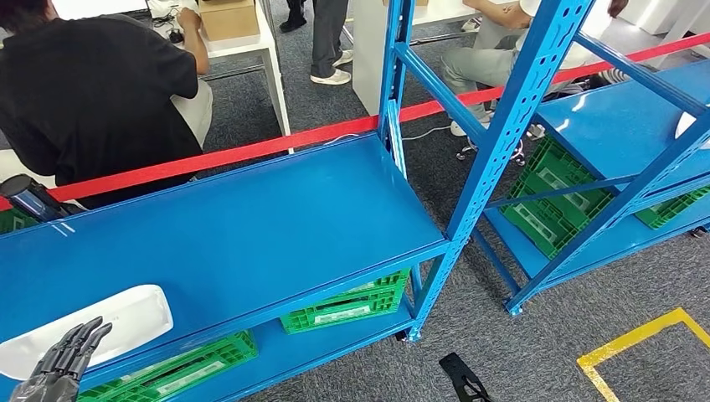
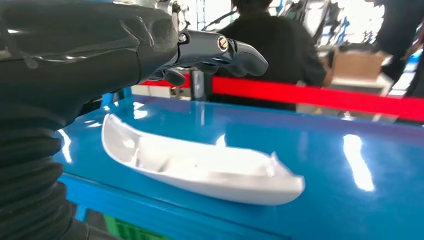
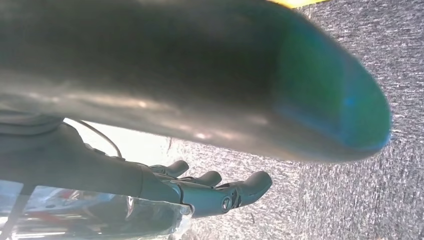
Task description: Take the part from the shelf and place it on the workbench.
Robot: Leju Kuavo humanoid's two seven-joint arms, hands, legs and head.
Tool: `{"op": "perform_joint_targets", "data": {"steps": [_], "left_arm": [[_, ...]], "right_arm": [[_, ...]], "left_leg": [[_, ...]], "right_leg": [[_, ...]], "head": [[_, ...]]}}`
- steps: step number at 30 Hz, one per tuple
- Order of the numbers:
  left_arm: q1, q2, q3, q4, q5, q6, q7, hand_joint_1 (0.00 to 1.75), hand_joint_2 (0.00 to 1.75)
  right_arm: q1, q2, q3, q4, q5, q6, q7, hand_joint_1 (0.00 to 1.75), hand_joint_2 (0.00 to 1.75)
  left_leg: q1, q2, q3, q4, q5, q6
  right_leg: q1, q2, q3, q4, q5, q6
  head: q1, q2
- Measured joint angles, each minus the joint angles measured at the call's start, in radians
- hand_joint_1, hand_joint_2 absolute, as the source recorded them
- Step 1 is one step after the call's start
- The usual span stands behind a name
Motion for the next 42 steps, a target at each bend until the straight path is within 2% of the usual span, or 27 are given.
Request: {"op": "perform_joint_targets", "data": {"steps": [6, 18, 32, 42], "left_arm": [[-0.016, 0.0, -0.002, 0.067, -0.011, -0.01, 0.021, 0.0, 1.75], [-0.028, 0.0, -0.007, 0.122, -0.021, -0.01, 0.034, 0.0, 1.75], [-0.1, -0.012, -0.007, 0.288, -0.096, 0.041, 0.03, 0.0, 1.75], [-0.123, -0.025, -0.008, 0.329, -0.106, 0.054, 0.023, 0.0, 1.75]], "right_arm": [[0.016, 0.006, -0.035, -0.012, 0.038, 0.0, 0.022, 0.0, 0.0], [0.025, 0.011, -0.058, -0.018, 0.059, 0.0, 0.029, 0.0, 0.0], [0.075, 0.02, -0.156, -0.061, 0.181, 0.0, 0.096, 0.0, 0.0], [0.095, 0.022, -0.194, -0.079, 0.193, 0.0, 0.1, 0.0, 0.0]], "left_leg": [[0.0, 0.0, 0.0, 0.0, 0.0, 0.0], [0.0, 0.0, 0.0, 0.0, 0.0, 0.0], [0.0, 0.0, -0.001, 0.0, 0.0, 0.0], [0.0, 0.0, -0.001, 0.0, 0.0, 0.0]], "right_leg": [[0.0, 0.0, 0.0, 0.0, 0.0, 0.0], [0.0, 0.0, 0.0, 0.0, 0.0, 0.0], [0.0, 0.0, -0.001, 0.0, 0.0, 0.0], [0.0, 0.0, -0.001, 0.0, 0.0, 0.0]], "head": [[0.0, 0.0], [0.0, 0.0], [0.0, 0.0], [0.0, 0.0]]}}
